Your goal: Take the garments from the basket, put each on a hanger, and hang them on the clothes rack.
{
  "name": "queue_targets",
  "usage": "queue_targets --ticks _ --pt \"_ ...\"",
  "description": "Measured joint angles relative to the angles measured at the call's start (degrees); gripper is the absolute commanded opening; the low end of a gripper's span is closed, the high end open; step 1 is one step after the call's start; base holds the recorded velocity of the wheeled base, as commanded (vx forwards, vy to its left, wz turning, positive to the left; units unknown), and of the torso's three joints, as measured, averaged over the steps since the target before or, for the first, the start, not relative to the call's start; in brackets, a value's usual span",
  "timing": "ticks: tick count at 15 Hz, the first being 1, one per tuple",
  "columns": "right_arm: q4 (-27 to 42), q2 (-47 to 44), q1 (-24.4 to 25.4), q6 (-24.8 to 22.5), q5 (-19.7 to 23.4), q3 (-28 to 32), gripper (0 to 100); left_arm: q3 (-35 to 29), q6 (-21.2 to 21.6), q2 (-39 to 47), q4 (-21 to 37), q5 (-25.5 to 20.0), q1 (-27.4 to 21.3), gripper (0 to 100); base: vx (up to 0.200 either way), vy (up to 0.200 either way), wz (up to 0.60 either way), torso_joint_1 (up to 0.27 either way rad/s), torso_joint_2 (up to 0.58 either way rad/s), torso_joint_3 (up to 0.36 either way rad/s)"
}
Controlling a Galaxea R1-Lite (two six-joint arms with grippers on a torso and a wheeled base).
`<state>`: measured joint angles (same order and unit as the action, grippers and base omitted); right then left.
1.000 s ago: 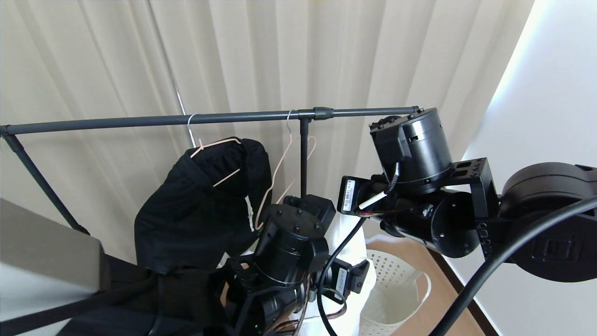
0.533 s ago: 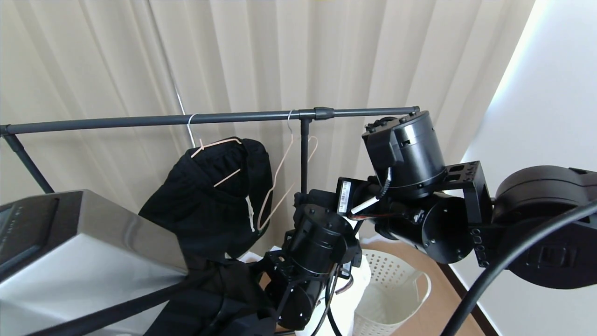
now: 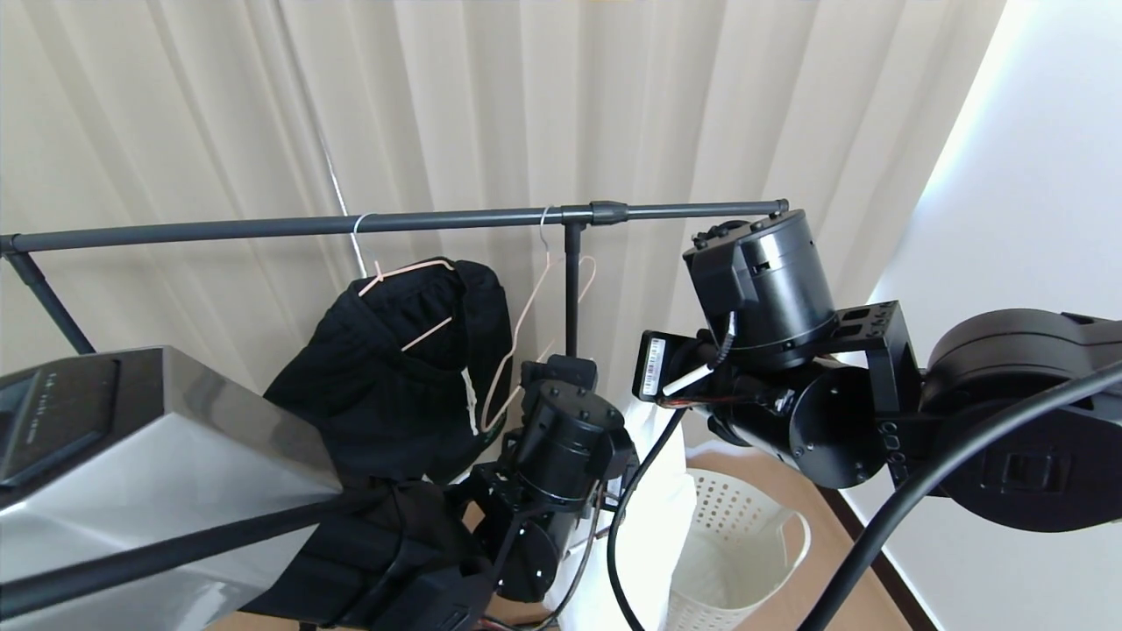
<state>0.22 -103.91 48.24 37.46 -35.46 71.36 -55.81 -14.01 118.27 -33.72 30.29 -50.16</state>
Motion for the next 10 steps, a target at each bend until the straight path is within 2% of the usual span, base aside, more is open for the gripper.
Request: queue_targets --ticks 10 --pt "0.05 0.0 0.07 -0.02 -0.22 -0.09 0 -0.78 1.37 2.04 -0.52 0.09 1.96 100 0.0 0.0 0.0 0.0 0.0 0.0"
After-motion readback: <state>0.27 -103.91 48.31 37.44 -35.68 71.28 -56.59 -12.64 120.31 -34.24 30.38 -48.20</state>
